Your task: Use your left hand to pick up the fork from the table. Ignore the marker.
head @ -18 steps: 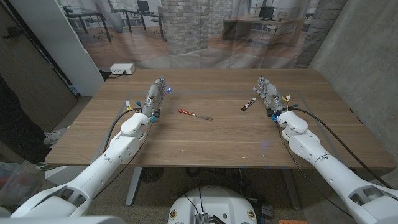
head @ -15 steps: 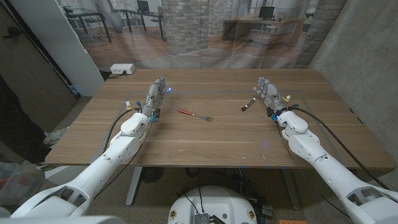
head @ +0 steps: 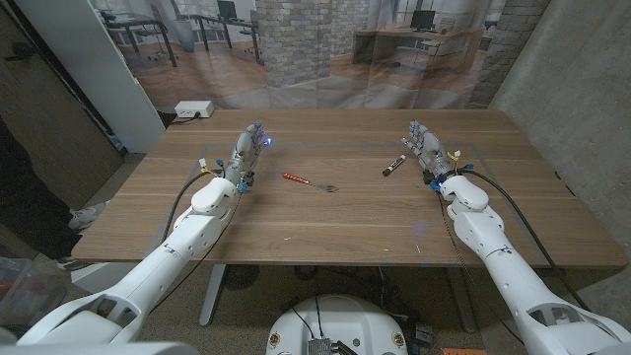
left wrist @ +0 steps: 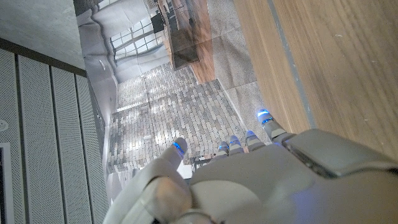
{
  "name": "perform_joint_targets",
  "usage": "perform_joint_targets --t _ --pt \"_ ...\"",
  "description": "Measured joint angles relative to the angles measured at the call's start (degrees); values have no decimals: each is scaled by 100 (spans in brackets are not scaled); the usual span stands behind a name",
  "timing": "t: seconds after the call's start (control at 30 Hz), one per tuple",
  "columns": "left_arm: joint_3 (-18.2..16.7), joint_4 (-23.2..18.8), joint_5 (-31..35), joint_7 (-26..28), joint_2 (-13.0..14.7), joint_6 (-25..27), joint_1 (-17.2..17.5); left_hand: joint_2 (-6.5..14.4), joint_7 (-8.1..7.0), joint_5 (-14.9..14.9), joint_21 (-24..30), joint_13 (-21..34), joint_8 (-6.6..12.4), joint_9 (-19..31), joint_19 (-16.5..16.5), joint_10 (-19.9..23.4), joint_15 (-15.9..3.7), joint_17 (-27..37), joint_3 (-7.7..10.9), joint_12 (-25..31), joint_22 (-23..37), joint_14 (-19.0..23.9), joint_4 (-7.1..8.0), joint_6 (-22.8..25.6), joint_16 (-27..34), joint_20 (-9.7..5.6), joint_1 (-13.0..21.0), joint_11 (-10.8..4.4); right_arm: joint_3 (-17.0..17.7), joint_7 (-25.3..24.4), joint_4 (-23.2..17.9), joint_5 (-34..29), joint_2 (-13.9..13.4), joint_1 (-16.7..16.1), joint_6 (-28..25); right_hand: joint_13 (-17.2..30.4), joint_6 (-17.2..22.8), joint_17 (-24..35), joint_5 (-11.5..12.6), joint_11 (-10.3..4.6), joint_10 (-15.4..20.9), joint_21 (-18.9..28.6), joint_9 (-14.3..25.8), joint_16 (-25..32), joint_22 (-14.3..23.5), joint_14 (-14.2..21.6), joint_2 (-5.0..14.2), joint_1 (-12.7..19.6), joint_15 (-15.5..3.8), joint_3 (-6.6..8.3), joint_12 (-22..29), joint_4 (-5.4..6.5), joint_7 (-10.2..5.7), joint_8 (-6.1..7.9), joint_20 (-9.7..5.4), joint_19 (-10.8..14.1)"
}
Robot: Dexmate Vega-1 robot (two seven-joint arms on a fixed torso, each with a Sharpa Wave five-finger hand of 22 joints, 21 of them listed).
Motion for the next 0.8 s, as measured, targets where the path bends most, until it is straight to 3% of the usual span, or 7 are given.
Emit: perform_joint_targets --t 0.2,0.47,0.8 --pt "-5 -64 169 47 62 -1 -2 61 -84 -47 0 0 22 0 0 0 0 -27 36 39 0 0 -200 5 44 0 152 0 292 205 0 -283 263 -17 -68 -1 0 0 0 0 0 0 0 0 0 0 0 0 0 0 0 0 0 0 0 0" --pt "-6 -153 394 112 144 -23 -18 174 -84 -189 0 -1 22 0 0 0 1 -26 93 39 1 1 -486 5 44 -1 396 0 583 399 10 -544 527 -24 -105 -1 0 -1 0 0 0 0 -1 0 0 0 0 0 0 0 0 0 0 0 0 0" --pt "-6 -286 683 164 268 -28 -39 166 -146 -294 -24 -2 44 -1 0 1 21 -26 120 62 1 -19 -717 5 44 63 584 0 822 569 12 -755 748 -42 -120 -1 0 24 0 0 0 0 -1 0 -1 0 0 0 0 0 0 0 0 0 0 -1"
